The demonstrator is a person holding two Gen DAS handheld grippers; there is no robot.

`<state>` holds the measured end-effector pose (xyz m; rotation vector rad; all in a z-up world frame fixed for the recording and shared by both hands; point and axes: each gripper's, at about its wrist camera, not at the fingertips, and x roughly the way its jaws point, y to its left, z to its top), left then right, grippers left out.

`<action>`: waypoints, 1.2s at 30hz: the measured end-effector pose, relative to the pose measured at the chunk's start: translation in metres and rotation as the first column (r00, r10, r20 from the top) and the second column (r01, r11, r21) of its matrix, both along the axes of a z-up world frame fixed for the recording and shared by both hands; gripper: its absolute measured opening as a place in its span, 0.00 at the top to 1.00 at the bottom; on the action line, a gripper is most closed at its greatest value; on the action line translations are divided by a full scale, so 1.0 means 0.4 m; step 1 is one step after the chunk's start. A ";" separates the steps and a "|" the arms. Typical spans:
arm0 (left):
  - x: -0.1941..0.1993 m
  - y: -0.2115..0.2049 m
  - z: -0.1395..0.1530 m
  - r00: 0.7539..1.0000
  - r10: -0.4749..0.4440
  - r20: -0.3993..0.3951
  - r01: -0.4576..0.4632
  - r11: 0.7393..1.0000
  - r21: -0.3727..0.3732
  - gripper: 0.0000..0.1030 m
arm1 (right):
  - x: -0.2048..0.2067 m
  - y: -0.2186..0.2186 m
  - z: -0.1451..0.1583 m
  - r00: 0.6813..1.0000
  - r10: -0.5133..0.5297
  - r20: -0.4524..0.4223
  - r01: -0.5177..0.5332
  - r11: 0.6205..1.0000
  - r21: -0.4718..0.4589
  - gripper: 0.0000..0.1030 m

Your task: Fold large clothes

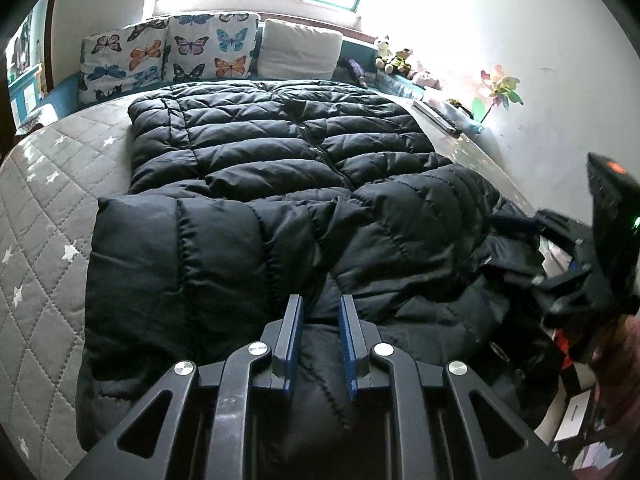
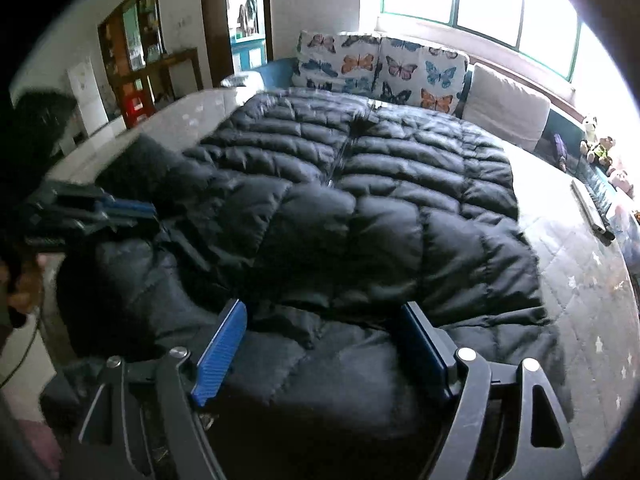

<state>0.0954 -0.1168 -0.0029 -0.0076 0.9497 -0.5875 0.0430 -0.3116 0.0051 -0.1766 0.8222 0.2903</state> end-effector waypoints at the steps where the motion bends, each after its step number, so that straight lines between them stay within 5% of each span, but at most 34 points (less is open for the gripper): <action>1: -0.001 0.002 -0.001 1.000 -0.001 0.002 0.001 1.000 -0.002 0.80 | -0.005 -0.014 0.010 1.000 -0.011 0.014 0.011 1.000 -0.006 0.17; 8: -0.003 0.000 -0.005 1.000 -0.003 0.006 0.003 1.000 0.006 0.80 | 0.019 -0.083 -0.053 0.997 -0.055 -0.060 0.056 0.998 0.029 0.16; 15: -0.002 -0.004 -0.007 1.000 -0.012 0.006 0.012 1.000 0.023 0.80 | -0.017 -0.070 0.005 0.999 -0.035 -0.028 0.035 0.999 -0.012 0.16; 24: -0.003 -0.008 -0.009 1.000 -0.024 0.017 0.023 0.999 0.030 0.80 | -0.200 -0.081 0.046 0.994 0.104 0.025 -0.095 0.969 -0.227 0.16; 36: 0.002 -0.005 -0.010 1.000 -0.020 -0.005 0.020 0.999 0.028 0.80 | -0.344 -0.039 -0.075 0.964 0.267 -0.011 -0.246 0.872 -0.424 0.16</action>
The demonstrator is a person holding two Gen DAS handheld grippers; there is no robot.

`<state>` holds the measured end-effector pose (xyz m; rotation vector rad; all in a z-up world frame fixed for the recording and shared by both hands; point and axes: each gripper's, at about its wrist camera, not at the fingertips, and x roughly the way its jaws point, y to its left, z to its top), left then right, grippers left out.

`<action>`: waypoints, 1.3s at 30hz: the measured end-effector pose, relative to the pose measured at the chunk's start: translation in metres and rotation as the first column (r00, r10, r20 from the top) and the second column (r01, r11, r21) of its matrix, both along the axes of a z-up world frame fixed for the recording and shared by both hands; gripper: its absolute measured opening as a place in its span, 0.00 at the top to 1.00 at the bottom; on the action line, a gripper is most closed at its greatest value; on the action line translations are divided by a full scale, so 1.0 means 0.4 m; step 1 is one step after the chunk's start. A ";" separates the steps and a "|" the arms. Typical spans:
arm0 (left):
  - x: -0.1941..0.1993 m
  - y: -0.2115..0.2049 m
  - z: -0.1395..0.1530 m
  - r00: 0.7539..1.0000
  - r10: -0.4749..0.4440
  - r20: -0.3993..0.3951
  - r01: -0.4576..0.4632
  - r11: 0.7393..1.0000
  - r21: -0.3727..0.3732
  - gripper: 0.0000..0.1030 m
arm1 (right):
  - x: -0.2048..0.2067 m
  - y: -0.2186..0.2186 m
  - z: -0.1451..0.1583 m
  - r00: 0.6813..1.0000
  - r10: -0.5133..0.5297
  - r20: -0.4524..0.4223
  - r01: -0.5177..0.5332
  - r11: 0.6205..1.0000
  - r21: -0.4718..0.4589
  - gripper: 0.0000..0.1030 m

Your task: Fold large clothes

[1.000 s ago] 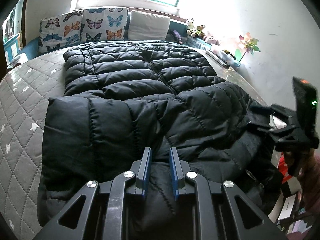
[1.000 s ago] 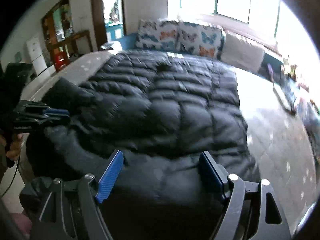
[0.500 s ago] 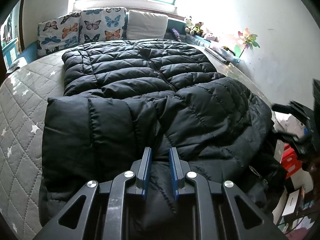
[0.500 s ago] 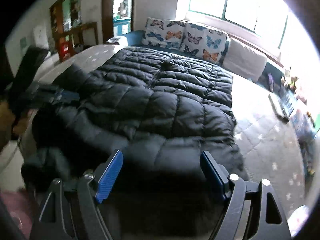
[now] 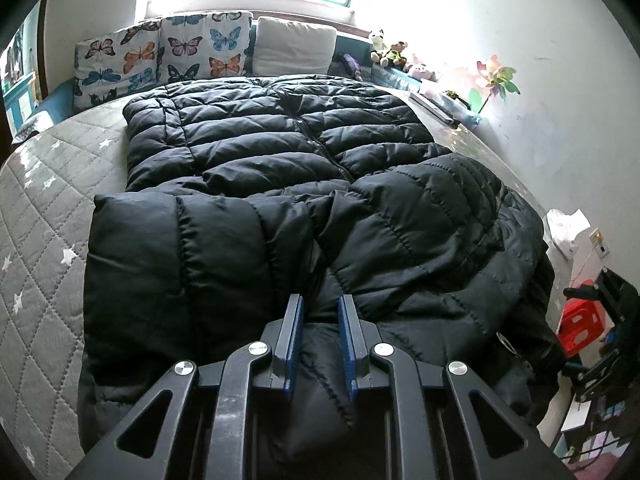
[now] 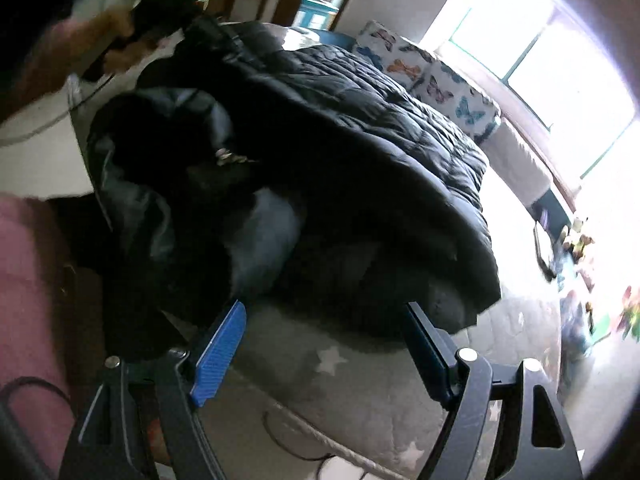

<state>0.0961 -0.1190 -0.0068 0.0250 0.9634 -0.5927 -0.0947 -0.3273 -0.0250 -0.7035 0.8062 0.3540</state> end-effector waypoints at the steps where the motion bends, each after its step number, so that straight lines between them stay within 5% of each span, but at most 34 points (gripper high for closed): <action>1: 0.002 0.000 0.001 1.000 0.001 -0.004 -0.001 1.000 -0.002 0.80 | -0.003 0.004 -0.005 1.000 0.012 0.011 -0.012 1.000 -0.019 0.16; 6: 0.007 0.001 0.002 1.000 0.001 -0.007 -0.001 1.000 -0.003 0.80 | -0.020 -0.004 -0.027 0.999 0.047 -0.025 -0.049 0.997 -0.061 0.16; 18: 0.008 0.000 0.002 1.000 -0.005 -0.009 0.005 1.000 -0.004 0.80 | 0.005 0.093 -0.047 0.979 0.178 0.097 -0.173 0.983 -0.056 0.18; 23: 0.011 0.004 0.005 1.000 -0.022 -0.011 0.022 1.000 -0.004 0.79 | 0.053 0.119 -0.030 0.991 0.135 0.024 -0.137 0.989 0.061 0.55; 26: 0.010 0.007 0.013 0.999 -0.040 -0.020 0.040 0.999 0.001 0.79 | 0.078 0.089 0.034 0.998 0.068 -0.012 -0.064 0.978 0.201 0.65; 33: 0.001 0.003 0.034 0.995 -0.095 -0.019 0.096 0.995 0.042 0.79 | 0.122 0.059 0.161 1.000 -0.018 0.003 0.016 0.920 0.393 0.73; 39: 0.028 0.074 0.102 0.985 -0.126 -0.117 0.115 0.988 -0.101 0.79 | 0.132 0.052 0.175 0.999 -0.037 0.032 0.019 0.900 0.435 0.74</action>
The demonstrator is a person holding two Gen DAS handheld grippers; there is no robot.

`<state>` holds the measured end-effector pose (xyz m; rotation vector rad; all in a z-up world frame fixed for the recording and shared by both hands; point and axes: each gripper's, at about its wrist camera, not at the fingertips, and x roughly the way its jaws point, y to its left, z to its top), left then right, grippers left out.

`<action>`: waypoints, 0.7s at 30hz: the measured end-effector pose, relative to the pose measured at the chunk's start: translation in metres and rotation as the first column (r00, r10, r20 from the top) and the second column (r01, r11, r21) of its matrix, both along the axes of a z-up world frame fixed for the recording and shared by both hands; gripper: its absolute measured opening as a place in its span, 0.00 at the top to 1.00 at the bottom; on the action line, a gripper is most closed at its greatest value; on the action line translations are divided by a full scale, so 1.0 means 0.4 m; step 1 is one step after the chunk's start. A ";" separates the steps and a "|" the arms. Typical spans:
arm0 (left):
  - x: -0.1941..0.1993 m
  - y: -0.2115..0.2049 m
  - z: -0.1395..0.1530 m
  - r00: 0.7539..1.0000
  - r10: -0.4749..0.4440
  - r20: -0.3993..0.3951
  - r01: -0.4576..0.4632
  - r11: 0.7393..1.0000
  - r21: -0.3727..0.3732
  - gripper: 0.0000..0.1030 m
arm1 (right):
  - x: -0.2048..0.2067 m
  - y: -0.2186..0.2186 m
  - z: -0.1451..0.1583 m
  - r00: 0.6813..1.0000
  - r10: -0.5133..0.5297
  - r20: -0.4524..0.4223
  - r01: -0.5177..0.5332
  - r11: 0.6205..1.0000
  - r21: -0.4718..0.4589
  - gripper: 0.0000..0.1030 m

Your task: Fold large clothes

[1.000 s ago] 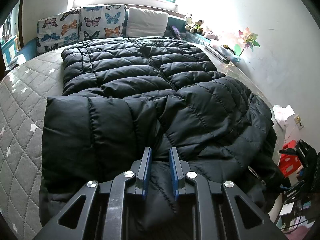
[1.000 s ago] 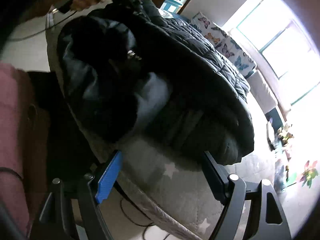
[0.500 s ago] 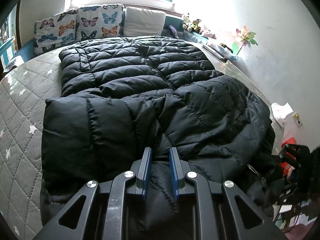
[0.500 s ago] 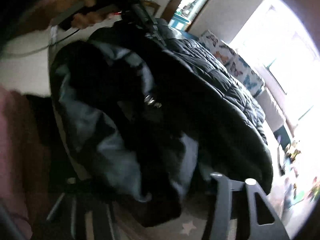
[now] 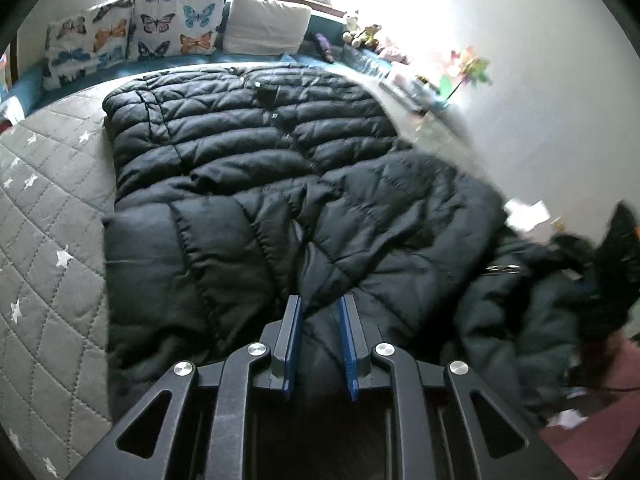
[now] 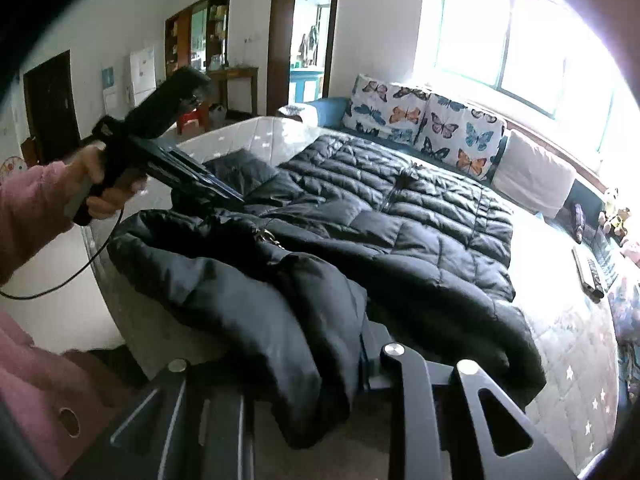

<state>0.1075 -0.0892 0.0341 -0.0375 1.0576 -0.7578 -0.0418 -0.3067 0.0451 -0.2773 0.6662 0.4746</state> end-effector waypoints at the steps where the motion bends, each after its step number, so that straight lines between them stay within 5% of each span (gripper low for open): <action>1: 0.005 0.010 0.021 1.000 -0.002 0.018 0.002 1.000 -0.007 0.79 | 0.004 -0.006 0.005 1.000 -0.004 0.002 0.004 1.000 0.010 0.74; 6: 0.082 0.039 0.066 0.993 0.016 0.114 -0.019 0.999 0.033 0.79 | 0.013 -0.018 0.013 0.999 -0.034 0.010 0.033 0.998 0.052 0.74; 10: 0.193 0.059 -0.020 0.999 0.039 0.001 -0.039 0.996 0.083 0.79 | 0.026 -0.025 0.035 0.998 -0.060 0.019 0.058 0.994 0.089 0.75; 14: 0.236 0.100 -0.041 0.996 0.024 -0.091 -0.027 0.999 -0.032 0.79 | 0.060 -0.027 0.078 0.996 -0.075 0.049 0.069 0.991 0.111 0.75; 21: 0.313 0.142 -0.053 0.974 -0.021 -0.226 -0.007 0.993 -0.120 0.77 | 0.192 -0.030 0.153 0.992 -0.071 0.101 0.058 0.991 0.124 0.76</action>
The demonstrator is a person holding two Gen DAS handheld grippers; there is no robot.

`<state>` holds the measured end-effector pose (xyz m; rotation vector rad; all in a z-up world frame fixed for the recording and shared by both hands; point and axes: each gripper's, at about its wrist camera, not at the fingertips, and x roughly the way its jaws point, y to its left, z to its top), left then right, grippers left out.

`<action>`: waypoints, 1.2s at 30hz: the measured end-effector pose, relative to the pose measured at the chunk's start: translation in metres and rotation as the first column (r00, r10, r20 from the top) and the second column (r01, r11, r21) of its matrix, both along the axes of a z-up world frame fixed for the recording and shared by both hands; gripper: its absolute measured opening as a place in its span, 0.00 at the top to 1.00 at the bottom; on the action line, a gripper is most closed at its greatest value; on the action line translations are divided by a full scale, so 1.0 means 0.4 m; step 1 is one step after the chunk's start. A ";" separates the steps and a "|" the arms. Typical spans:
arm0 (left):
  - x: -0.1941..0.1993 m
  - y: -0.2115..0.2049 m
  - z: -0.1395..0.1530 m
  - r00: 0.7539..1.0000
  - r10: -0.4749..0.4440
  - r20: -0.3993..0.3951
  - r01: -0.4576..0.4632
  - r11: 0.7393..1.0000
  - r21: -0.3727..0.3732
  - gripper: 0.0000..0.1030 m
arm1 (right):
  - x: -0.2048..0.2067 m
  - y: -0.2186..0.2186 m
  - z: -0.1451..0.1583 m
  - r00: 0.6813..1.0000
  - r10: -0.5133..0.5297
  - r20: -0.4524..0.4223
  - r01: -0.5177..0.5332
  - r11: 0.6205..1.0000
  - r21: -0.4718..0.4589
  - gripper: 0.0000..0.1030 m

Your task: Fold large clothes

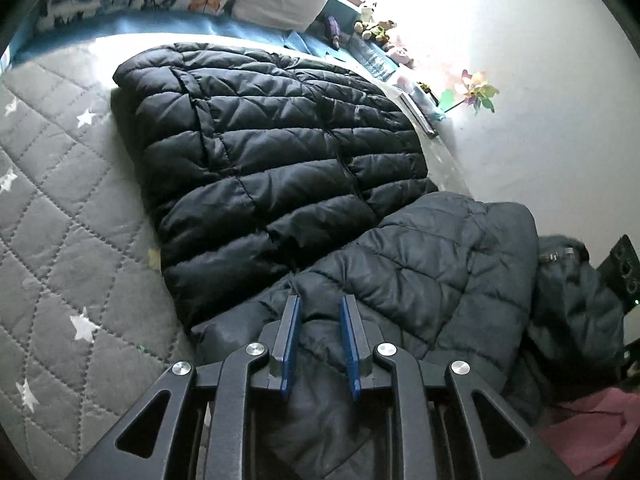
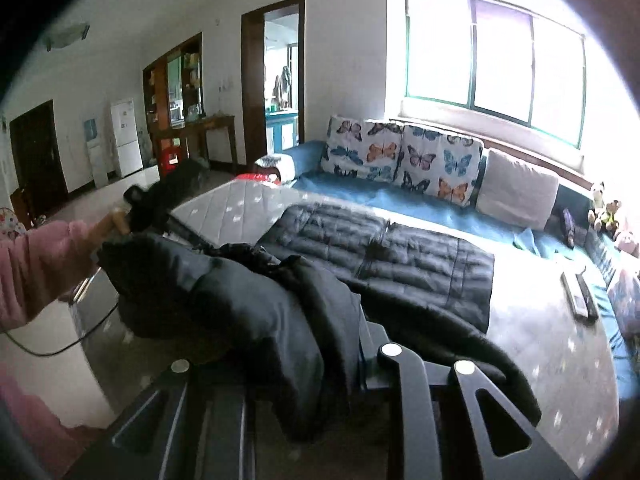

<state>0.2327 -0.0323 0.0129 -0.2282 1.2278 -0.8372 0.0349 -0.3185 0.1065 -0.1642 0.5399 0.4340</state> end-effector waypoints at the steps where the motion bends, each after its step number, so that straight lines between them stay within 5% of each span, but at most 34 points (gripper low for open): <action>1: 0.012 0.005 0.001 1.000 -0.002 -0.017 0.002 1.000 -0.017 0.76 | 0.023 -0.001 0.010 1.000 -0.001 0.004 0.001 1.000 0.003 0.76; 7: 0.078 0.047 -0.016 0.990 0.006 -0.140 -0.035 0.977 -0.211 0.44 | 0.194 -0.012 0.045 1.000 -0.010 0.009 0.010 0.999 0.031 0.76; 16: 0.168 0.168 -0.068 0.963 0.047 -0.264 -0.157 0.896 -0.415 0.41 | 0.450 -0.017 0.012 0.998 -0.036 -0.041 0.038 0.999 0.034 0.75; 20: 0.203 0.210 -0.075 0.964 0.079 -0.254 -0.196 0.857 -0.477 0.40 | 0.534 -0.018 -0.019 0.995 -0.060 -0.077 0.061 0.998 0.008 0.75; 25: 0.257 0.247 -0.092 0.947 0.160 -0.278 -0.287 0.808 -0.514 0.41 | 0.635 -0.024 -0.057 0.985 -0.121 -0.125 0.122 0.993 -0.002 0.75; 29: 0.307 0.282 -0.125 0.911 0.222 -0.347 -0.383 0.764 -0.519 0.40 | 0.716 -0.036 -0.104 0.968 -0.173 -0.181 0.176 0.984 -0.003 0.75; 36: 0.351 0.347 -0.148 0.845 0.368 -0.388 -0.517 0.747 -0.417 0.40 | 0.797 -0.042 -0.184 0.925 -0.216 -0.312 0.226 0.974 -0.006 0.75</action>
